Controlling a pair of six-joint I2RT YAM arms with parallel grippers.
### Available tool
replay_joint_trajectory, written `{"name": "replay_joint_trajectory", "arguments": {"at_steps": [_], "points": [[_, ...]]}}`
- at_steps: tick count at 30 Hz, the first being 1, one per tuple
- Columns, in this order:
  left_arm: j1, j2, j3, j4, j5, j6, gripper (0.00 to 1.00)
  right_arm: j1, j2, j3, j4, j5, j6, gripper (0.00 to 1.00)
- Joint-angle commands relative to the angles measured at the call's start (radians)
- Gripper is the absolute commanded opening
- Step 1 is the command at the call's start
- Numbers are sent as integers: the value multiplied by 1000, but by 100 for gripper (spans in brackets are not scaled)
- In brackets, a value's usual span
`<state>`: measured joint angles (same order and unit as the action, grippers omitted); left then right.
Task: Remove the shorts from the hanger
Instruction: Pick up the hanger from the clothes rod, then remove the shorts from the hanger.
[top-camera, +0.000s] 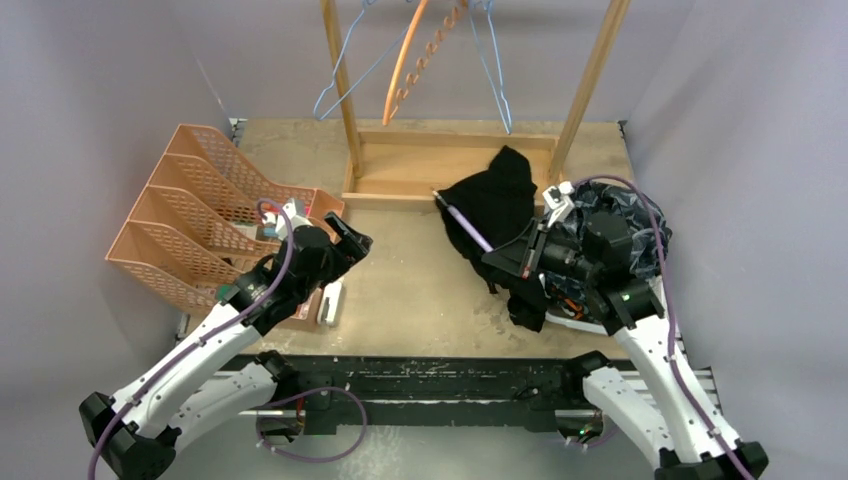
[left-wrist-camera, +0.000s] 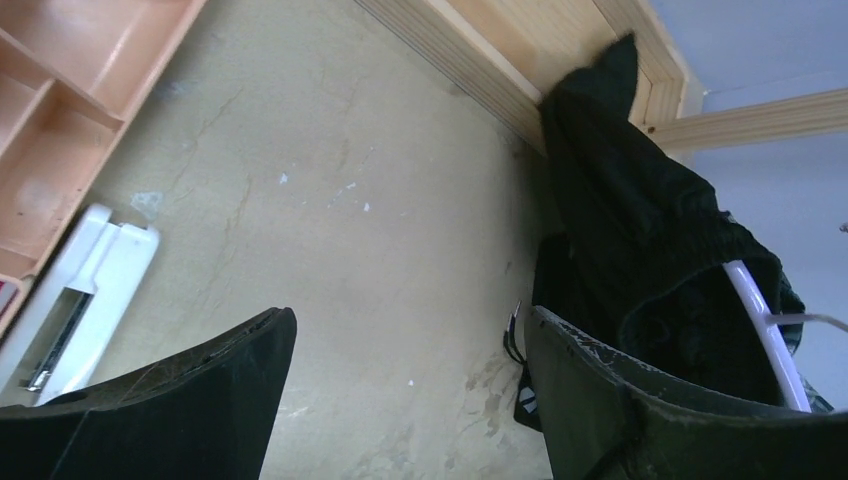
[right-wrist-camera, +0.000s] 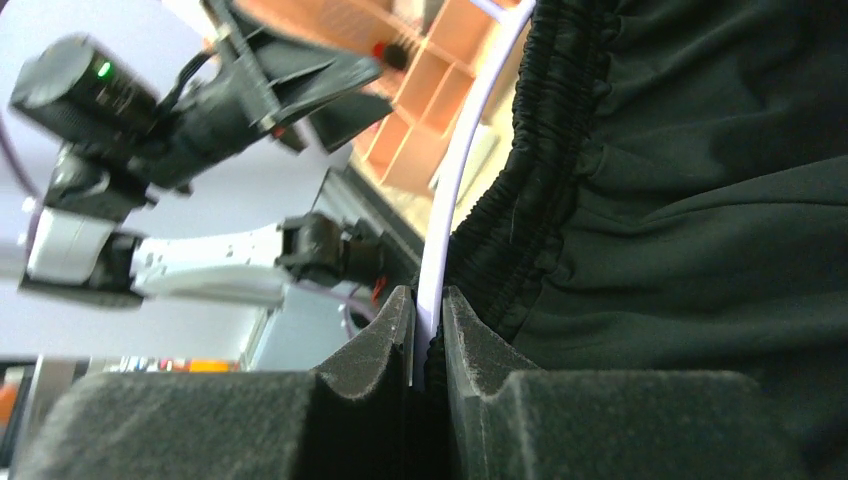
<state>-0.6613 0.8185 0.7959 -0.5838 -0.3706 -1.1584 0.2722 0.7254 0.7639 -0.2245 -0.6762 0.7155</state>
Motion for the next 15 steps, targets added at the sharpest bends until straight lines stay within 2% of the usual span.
{"name": "replay_joint_trajectory", "arguments": {"at_steps": [1, 8, 12, 15], "points": [[5, -5, -31, 128, 79, 9, 84, 122, 7, 35, 195, -55, 8, 0], [6, -5, -59, 347, 250, 51, 83, 198, 56, -1, 388, -31, 96, 0], [5, 37, -30, 360, 312, 93, 78, 260, 92, -11, 512, -52, 145, 0], [5, 66, 9, 355, 319, 130, 75, 297, 122, 14, 494, -21, 123, 0]]}}
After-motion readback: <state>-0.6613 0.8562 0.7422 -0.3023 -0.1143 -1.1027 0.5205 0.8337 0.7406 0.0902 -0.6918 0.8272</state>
